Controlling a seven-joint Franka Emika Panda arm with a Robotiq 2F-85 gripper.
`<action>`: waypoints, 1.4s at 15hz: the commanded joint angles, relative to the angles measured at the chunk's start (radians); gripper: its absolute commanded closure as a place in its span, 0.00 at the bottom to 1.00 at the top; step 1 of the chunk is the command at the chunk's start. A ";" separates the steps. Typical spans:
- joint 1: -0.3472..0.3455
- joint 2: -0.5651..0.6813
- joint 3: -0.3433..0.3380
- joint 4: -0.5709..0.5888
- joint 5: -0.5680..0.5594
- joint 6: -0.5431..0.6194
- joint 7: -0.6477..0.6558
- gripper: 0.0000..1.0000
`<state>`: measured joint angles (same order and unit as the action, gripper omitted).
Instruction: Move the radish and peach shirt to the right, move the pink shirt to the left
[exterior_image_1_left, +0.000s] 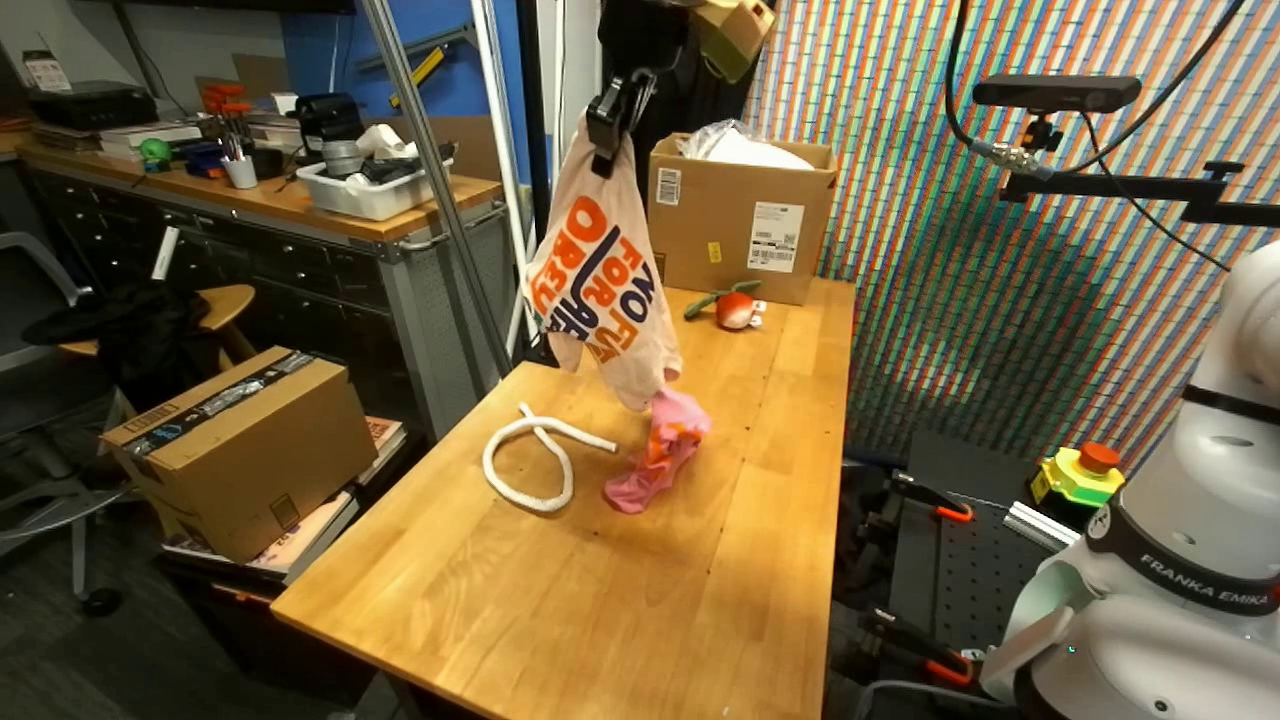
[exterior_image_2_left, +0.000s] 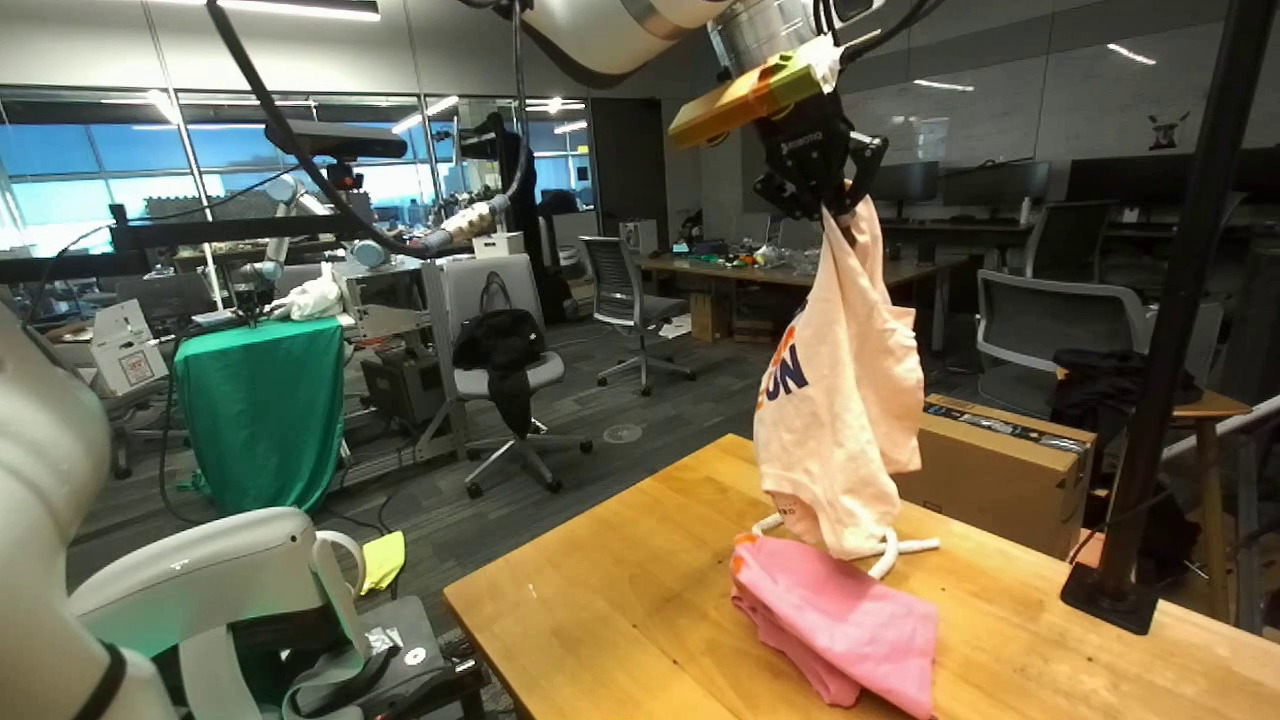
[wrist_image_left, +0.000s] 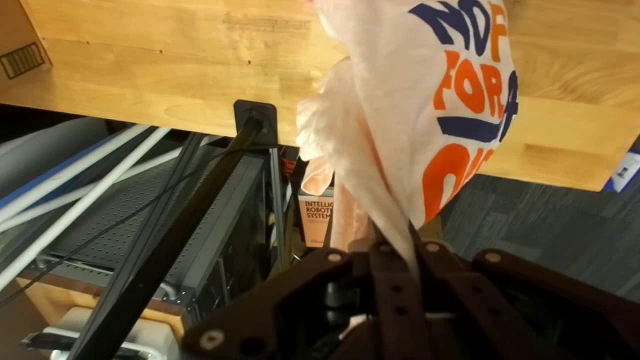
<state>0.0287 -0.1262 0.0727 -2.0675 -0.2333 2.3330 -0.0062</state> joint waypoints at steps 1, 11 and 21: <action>-0.026 0.011 -0.004 -0.003 -0.106 0.112 0.142 0.99; -0.096 0.233 -0.074 0.111 -0.460 0.331 0.639 0.99; -0.087 0.481 -0.197 0.360 -0.580 0.330 0.972 0.99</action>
<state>-0.0685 0.2767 -0.0911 -1.8121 -0.7693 2.6627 0.8756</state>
